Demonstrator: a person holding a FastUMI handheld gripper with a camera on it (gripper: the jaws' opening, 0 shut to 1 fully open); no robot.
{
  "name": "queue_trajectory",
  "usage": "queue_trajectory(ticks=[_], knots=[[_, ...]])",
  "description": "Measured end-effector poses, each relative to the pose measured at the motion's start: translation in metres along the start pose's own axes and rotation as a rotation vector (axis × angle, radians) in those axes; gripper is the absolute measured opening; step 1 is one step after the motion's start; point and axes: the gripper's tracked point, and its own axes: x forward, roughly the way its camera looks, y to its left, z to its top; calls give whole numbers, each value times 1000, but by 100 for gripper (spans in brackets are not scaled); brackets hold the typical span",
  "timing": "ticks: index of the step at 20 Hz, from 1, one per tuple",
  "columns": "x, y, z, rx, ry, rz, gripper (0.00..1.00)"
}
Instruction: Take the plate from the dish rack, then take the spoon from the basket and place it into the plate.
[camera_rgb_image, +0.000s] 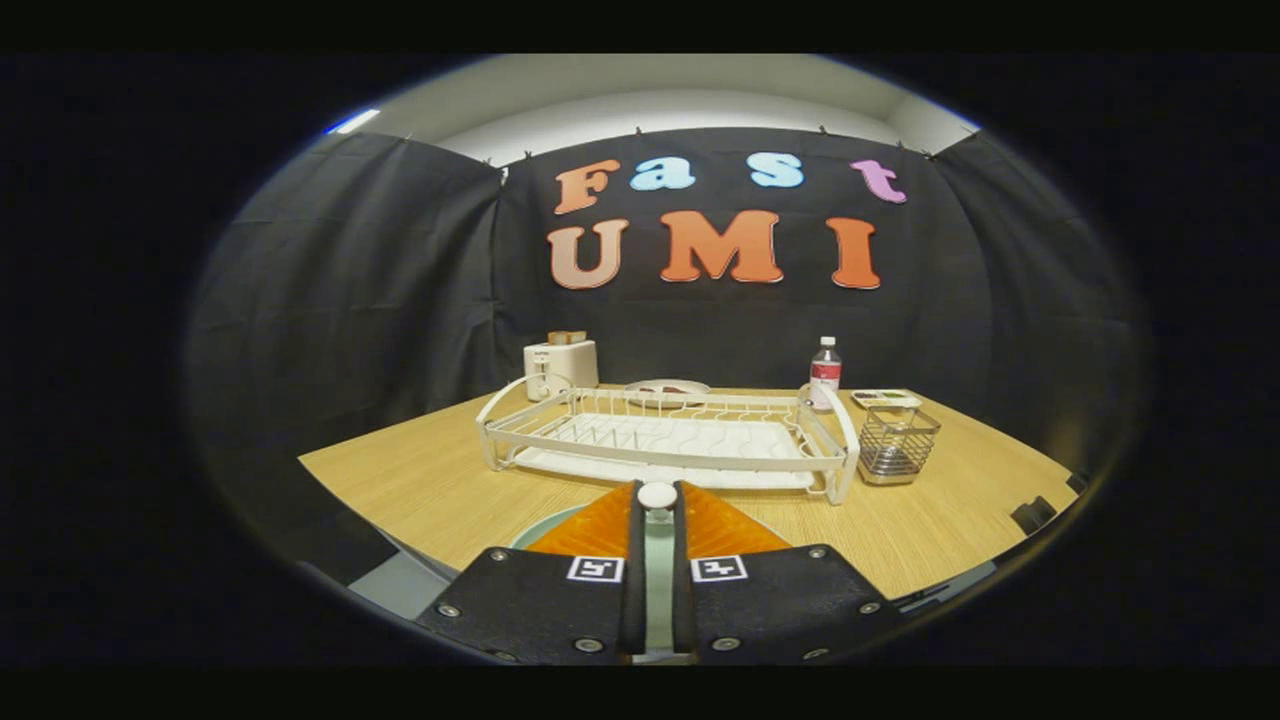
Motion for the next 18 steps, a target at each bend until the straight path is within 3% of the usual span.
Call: queue_trajectory(ticks=[5,11,12,17,18], knots=[[16,-2,-23,15,100,-1,21],[31,-17,-14,46,112,-22,37],[31,-22,-9,45,107,-26,50],[33,-51,17,46,67,-65,77],[32,-59,23,55,61,-74,88]])
